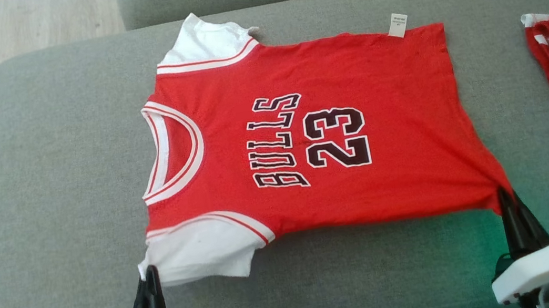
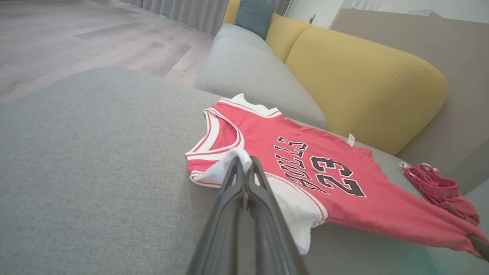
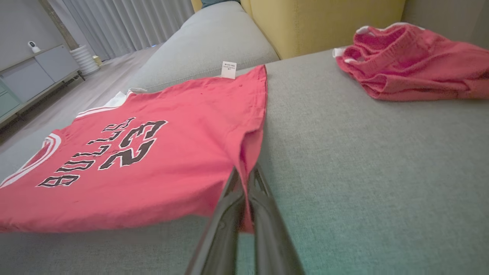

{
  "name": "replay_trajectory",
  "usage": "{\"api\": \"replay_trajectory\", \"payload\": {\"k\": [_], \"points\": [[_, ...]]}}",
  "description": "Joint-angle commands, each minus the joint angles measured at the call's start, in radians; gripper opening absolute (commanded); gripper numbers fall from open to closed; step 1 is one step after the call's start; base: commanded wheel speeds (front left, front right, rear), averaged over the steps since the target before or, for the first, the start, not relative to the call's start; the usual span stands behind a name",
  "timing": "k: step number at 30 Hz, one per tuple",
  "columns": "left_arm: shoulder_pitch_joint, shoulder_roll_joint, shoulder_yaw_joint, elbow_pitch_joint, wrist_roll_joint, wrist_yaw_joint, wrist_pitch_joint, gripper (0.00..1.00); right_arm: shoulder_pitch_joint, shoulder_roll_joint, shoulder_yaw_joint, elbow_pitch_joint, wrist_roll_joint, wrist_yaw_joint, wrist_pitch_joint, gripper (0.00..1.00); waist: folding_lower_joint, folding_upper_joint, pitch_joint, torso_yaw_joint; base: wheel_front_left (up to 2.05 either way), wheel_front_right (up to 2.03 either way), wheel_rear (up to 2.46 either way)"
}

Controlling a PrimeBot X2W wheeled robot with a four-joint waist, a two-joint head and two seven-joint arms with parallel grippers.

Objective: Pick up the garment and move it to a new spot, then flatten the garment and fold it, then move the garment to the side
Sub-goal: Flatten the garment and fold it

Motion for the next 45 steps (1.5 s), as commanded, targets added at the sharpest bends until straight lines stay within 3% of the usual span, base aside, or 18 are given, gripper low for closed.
{"api": "replay_trajectory", "payload": {"k": [1, 13, 20, 28, 37, 39, 40, 41, 42, 45], "points": [[-0.041, -0.012, 0.031, -0.019, -0.008, -0.003, -0.006, 0.0, -0.023, -0.007, 0.021, -0.025, 0.005, -0.001, 0.002, 0.0, 0.0001, -0.0001, 0.006, -0.003, 0.0, 0.0, 0.0], [-0.194, -0.011, 0.035, 0.118, -0.027, -0.055, -0.022, 0.0, -0.13, -0.006, 0.059, 0.147, 0.031, -0.001, -0.024, 0.0, 0.0001, -0.0001, 0.066, -0.014, 0.0, 0.0, 0.0], [-0.38, -0.006, 0.044, 0.192, -0.006, -0.084, -0.029, 0.0, -0.205, -0.006, 0.063, 0.154, 0.047, -0.001, -0.047, 0.0, 0.0001, -0.0001, 0.115, -0.028, 0.0, 0.0, 0.0], [-0.619, 0.007, 0.073, 0.385, 0.025, -0.112, -0.035, 0.0, -0.31, -0.006, 0.064, 0.157, 0.062, -0.001, -0.049, 0.0, 0.0001, -0.0001, 0.17, -0.045, 0.0, 0.0, 0.0], [-0.788, -0.003, 0.139, 0.552, 0.075, -0.132, -0.037, 0.0, -0.43, -0.006, 0.075, 0.239, 0.073, -0.001, -0.066, 0.01, 0.0001, -0.0001, 0.211, -0.061, 0.0, 0.0, 0.0], [-0.803, -0.008, 0.152, 0.569, 0.085, -0.139, -0.037, 0.0, -0.456, -0.006, 0.077, 0.267, 0.076, -0.001, -0.079, 0.87, 0.0001, -0.0001, 0.214, -0.062, 0.0, 0.0, 0.0], [-0.807, -0.011, 0.157, 0.574, 0.09, -0.141, -0.037, 0.25, -0.467, -0.006, 0.079, 0.278, 0.076, -0.001, -0.088, 1.0, 0.0001, -0.0001, 0.214, -0.061, 0.0, 0.0, 0.0], [-0.808, -0.014, 0.16, 0.576, 0.092, -0.144, -0.037, 0.76, -0.477, -0.006, 0.08, 0.288, 0.078, -0.001, -0.099, 1.0, 0.0001, -0.0001, 0.213, -0.06, 0.0, 0.0, 0.0], [-0.806, -0.017, 0.162, 0.576, 0.094, -0.149, -0.037, 1.0, -0.484, -0.006, 0.079, 0.296, 0.078, -0.001, -0.109, 1.0, 0.0001, -0.0001, 0.212, -0.059, 0.0, 0.0, 0.0], [-0.797, -0.022, 0.165, 0.571, 0.097, -0.156, -0.037, 1.0, -0.492, -0.006, 0.071, 0.308, 0.073, -0.001, -0.127, 1.0, 0.0001, -0.0001, 0.205, -0.056, 0.0, 0.0, 0.0]]}}
